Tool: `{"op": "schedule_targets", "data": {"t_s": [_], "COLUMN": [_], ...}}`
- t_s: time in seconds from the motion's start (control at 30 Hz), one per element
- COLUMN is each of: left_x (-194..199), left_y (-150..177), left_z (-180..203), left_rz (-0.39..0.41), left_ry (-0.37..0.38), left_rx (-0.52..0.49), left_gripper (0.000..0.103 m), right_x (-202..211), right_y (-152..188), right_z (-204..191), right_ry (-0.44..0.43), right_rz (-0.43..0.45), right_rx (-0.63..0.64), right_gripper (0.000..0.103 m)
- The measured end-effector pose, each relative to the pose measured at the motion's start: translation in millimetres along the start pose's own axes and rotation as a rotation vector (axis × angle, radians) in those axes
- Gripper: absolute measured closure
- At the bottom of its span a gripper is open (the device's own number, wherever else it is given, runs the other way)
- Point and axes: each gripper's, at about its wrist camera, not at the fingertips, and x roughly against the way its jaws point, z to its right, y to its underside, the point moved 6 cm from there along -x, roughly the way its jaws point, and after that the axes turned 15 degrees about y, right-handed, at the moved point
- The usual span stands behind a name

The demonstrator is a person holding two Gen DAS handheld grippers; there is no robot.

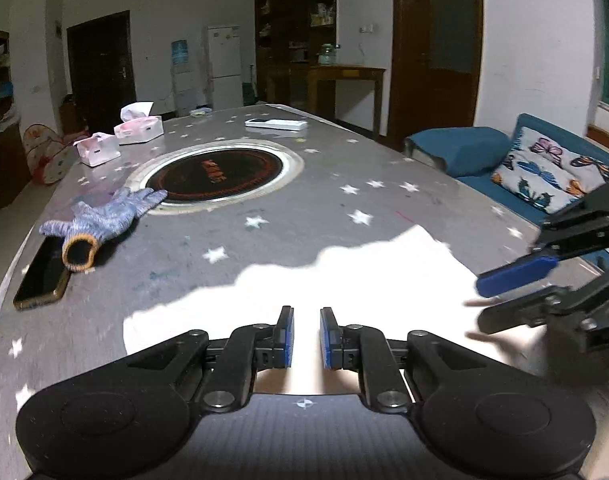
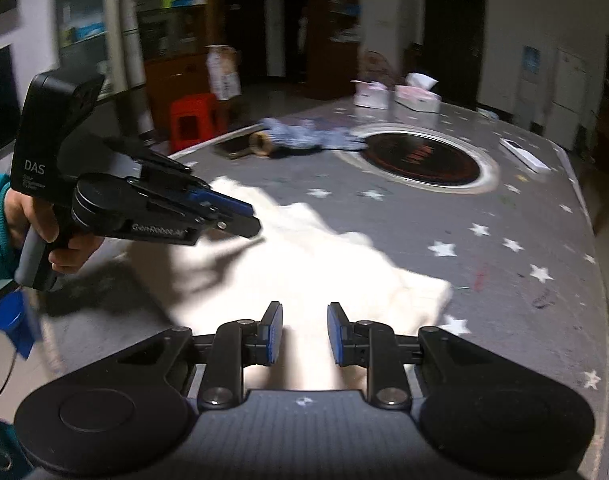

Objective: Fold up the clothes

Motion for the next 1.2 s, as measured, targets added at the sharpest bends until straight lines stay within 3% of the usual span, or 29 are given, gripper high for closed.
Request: {"op": "schedule_targets", "data": {"t_s": [0.23,0.7,1.03,1.2], "left_x": [17,51,60,63], "left_y": [24,50,66,71], "left_z": [-8,-33,-38,-26], "left_rz": [0.004,0.062,0.080,0.070], "left_ry": [-0.017,-0.055,0.026,0.040], "left_rx": [0.054,0.167,0.331,0.312], "left_gripper": [0.087,0.087,0.087,0.087], "right_x": [-12,-7,-2,3], "right_y": [21,31,35,39], "right_z": [-11,-6,-5,-3], "right_ry": [0.002,-0.008,-0.007,-0.004], "right_rz": [-0.042,-0.061,-0.073,-0.083], "right_rx": [0.006,0.032,0.058,0.073], "right_gripper": [0.080,0.079,0.079,0.079]}}
